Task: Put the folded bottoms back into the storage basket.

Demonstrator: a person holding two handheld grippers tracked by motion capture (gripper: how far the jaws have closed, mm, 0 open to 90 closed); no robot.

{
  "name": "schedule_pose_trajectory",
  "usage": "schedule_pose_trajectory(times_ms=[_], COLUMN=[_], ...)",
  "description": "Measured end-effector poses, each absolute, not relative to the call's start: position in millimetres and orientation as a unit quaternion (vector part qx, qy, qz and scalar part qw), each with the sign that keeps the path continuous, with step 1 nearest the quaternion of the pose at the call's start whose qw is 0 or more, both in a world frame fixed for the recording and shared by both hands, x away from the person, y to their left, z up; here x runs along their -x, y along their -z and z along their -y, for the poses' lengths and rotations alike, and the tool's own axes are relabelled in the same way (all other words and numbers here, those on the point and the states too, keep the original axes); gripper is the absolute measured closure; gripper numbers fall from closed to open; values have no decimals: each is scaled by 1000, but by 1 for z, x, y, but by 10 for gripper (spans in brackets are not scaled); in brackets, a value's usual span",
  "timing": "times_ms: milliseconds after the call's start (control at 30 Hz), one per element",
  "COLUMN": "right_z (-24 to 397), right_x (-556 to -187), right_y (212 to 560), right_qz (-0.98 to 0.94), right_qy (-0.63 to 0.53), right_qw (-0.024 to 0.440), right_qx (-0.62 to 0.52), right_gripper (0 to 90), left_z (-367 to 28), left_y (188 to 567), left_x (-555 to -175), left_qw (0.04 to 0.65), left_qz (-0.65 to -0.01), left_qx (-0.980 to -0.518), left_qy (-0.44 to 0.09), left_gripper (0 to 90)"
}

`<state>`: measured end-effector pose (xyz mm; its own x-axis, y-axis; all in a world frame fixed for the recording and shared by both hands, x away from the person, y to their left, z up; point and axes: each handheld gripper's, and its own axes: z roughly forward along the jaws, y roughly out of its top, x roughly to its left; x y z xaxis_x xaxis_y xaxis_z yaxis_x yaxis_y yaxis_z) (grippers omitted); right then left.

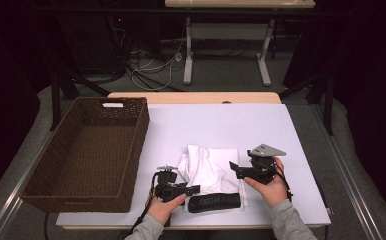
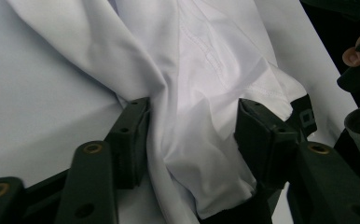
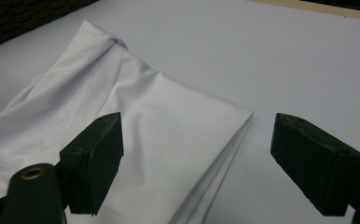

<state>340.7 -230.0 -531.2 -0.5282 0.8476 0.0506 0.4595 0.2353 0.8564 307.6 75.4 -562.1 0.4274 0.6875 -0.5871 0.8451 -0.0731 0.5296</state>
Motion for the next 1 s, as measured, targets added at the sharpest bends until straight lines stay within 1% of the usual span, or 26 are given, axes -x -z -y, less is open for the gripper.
schedule_pose_trajectory(times_ms=[67,133,233,500,633,700,767,1000], right_z=[230,230,231,231,232,232,232,230], right_x=[-341,-342,-342,-346,-350,-355,-361,-388], right_y=[531,532,532,534,533,532,531,528], right_qz=[-755,-754,-755,-754,-755,-758,-765,-784], right_qy=[-442,-442,-437,-438,-436,-434,-426,-405], right_qw=[220,220,218,216,208,204,196,187], right_qx=[-433,-433,-437,-439,-443,-441,-442,-432], right_gripper=[167,168,168,175,190,208,224,297], left_z=[-77,-77,-77,-76,-77,-75,-76,-76], left_y=[562,562,561,562,563,562,563,562], left_x=[-308,-310,-312,-311,-311,-311,-311,-312], left_qw=[424,421,410,401,401,404,403,401], left_qz=[-534,-539,-543,-539,-531,-537,-528,-520], left_qx=[-726,-724,-728,-737,-743,-737,-744,-751], left_qy=[90,91,88,76,72,79,75,69], left_gripper=[536,565,641,772,810,824,835,845])
